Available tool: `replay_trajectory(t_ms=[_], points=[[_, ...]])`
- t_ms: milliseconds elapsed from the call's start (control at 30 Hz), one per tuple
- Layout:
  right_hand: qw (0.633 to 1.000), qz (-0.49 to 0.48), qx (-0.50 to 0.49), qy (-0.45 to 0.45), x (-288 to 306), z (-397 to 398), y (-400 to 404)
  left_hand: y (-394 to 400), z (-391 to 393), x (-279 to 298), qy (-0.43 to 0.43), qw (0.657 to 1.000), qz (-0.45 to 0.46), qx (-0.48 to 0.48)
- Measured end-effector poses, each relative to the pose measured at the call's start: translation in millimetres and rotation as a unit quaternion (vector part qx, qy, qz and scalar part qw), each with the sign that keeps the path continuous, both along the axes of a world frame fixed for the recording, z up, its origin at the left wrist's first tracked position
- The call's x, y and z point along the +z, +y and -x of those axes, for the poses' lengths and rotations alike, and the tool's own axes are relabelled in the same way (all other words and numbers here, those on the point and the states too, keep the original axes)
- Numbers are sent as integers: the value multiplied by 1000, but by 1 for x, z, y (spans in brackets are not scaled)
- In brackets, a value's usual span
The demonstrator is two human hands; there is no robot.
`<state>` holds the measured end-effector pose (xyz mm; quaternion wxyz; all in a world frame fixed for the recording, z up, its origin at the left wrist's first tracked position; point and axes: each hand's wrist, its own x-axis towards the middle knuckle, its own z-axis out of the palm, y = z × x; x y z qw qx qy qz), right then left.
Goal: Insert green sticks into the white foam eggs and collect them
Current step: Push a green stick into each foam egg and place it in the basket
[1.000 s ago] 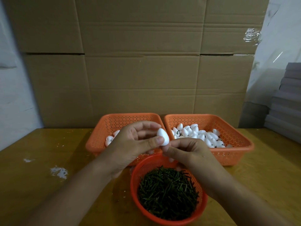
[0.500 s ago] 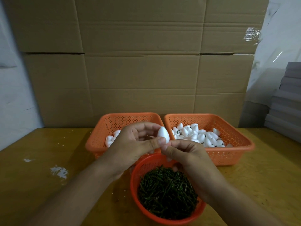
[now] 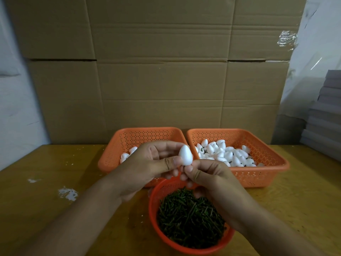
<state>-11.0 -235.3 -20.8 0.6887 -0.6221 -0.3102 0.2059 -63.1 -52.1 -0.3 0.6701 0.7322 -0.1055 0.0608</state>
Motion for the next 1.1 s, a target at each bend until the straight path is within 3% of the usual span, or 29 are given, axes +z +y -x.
replay_trajectory(t_ms=[233,567,867,1100], points=[[997,-43,-59,8,-2,-2,1,-2,0,1,-50,997,-9,61],[997,-35,-63,-8,-4,-4,2,-7,-2,-4,-111,991,-35,64],[997,-39,-58,-26,-2,-3,0,-9,-4,-7,-115,992,-13,57],[996,-22,-86,-10,3,-12,-4,-10,-7,-7,-86,990,2,114]])
